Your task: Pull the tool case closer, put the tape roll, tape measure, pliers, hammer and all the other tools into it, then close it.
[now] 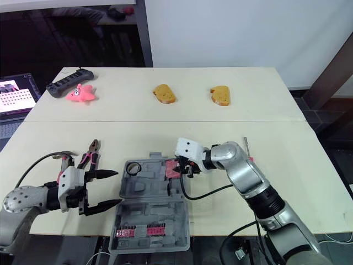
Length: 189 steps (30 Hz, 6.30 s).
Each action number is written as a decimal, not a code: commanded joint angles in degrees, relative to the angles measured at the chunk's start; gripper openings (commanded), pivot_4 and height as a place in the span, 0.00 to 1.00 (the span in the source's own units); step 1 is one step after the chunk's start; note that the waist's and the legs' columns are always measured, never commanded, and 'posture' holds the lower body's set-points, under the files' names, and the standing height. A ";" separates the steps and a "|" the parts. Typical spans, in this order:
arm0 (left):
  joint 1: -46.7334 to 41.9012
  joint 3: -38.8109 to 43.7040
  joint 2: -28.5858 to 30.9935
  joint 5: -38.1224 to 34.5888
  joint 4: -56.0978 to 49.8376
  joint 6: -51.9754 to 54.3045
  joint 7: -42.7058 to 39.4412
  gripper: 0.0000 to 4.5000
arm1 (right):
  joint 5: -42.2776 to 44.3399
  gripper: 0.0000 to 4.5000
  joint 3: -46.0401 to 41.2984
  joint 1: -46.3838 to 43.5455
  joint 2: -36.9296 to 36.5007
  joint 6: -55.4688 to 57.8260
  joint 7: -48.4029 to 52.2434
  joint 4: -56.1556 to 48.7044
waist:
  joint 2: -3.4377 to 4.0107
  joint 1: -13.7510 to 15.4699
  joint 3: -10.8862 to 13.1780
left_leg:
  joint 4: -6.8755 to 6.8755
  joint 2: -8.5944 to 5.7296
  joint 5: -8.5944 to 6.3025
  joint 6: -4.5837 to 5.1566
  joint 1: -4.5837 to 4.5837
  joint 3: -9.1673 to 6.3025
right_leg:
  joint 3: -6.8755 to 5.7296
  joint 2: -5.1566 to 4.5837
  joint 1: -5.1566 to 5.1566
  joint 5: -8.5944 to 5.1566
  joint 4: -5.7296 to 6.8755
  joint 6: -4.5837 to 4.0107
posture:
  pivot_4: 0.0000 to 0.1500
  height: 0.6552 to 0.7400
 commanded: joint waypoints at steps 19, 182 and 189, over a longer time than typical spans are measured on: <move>-0.39 0.37 0.15 -0.46 -1.77 -0.57 0.39 1.00 | 0.19 0.36 0.22 10.37 3.63 5.37 -12.42 6.85 | -0.06 0.00 -0.09 | -0.02 0.00 0.00 0.00 0.10 0.00 | 0.02 0.01 0.10 -0.01 -0.02 -0.01 | 1.00 1.00; -21.62 -4.94 9.47 7.63 -9.50 49.49 29.33 0.54 | 31.64 1.00 -12.17 4.30 -10.51 4.43 -8.41 -20.65 | -0.14 1.47 0.18 | 0.46 -0.06 -0.19 0.30 -0.12 -0.08 | -0.03 -0.03 0.19 -0.11 -0.08 0.08 | 1.00 1.00; -28.76 -11.91 18.33 2.90 -10.24 40.42 6.76 0.54 | 22.30 1.00 0.68 -9.99 -10.81 2.87 -3.17 -18.49 | -0.01 1.34 0.43 | 0.41 -0.04 -0.19 0.31 -0.16 -0.07 | -0.04 0.01 0.05 -0.13 -0.08 0.06 | 1.00 1.00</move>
